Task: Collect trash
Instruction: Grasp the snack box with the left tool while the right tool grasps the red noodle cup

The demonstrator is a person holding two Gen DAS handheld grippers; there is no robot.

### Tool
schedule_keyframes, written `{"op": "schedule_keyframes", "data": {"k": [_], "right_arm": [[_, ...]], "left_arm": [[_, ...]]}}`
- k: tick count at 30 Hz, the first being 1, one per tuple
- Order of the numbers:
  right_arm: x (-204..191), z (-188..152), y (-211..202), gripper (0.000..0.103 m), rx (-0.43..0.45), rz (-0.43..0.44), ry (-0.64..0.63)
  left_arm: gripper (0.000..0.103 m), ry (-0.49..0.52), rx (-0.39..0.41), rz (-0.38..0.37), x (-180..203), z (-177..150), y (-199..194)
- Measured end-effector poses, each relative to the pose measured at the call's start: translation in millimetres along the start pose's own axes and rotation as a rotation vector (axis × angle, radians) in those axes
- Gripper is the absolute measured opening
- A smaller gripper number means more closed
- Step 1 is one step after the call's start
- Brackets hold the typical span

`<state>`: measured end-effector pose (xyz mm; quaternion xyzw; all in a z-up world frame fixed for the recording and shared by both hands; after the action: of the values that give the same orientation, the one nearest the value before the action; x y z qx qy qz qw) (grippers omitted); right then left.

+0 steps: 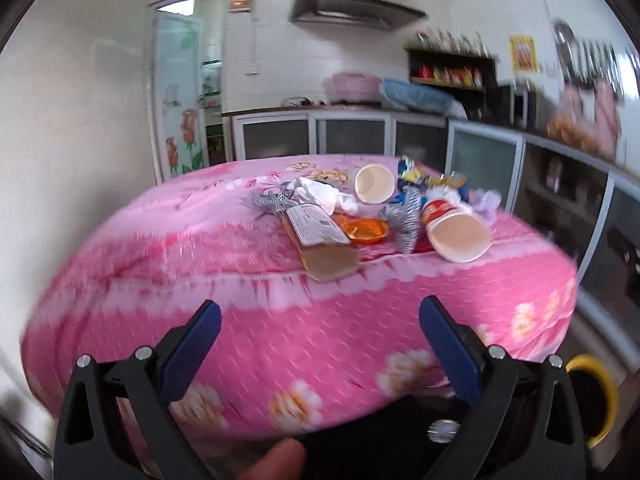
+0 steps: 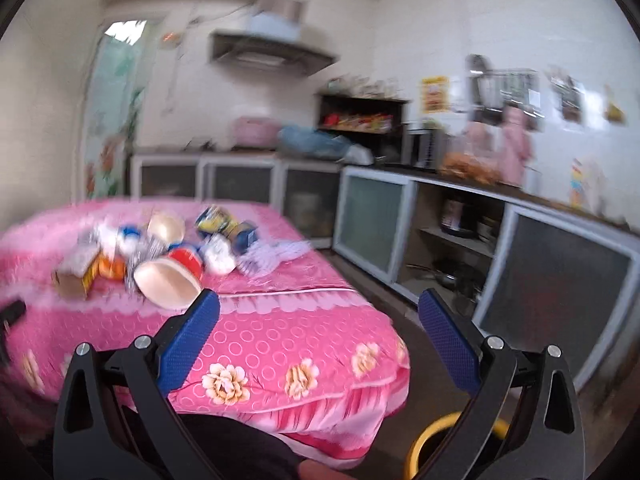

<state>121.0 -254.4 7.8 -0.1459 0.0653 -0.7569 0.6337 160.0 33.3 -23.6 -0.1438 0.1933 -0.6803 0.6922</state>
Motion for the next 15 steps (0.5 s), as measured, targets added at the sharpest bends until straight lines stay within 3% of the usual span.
{"op": "schedule_keyframes", "data": {"k": [2, 5, 12, 15], "right_arm": [[-10.2, 4.1, 22.9, 0.095, -0.067, 0.098, -0.017], [-26.4, 10.6, 48.5, 0.095, -0.096, 0.164, -0.064], [-58.1, 18.3, 94.9, 0.095, -0.15, 0.291, -0.148], [-72.1, 17.5, 107.1, 0.095, -0.168, 0.33, -0.192]], "left_arm": [[0.095, 0.027, -0.051, -0.04, -5.4, 6.1, 13.8], [0.095, 0.047, -0.131, -0.077, -14.4, 14.0, 35.4], [0.096, 0.143, -0.209, 0.047, -29.4, 22.1, 74.1], [0.095, 0.163, -0.236, 0.038, -28.5, 25.7, 84.8]]}}
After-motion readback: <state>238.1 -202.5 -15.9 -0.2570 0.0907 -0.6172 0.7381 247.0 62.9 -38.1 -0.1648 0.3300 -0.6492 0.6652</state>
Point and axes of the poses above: each gripper's, at about its wrist camera, not at the fingertips, and y roughly the way its jaws point, x to its right, z to its top, the point moved 7 cm from there along y, roughly the way its jaws point, and after that the axes turned 1 degree about x, right-handed, at the moved point
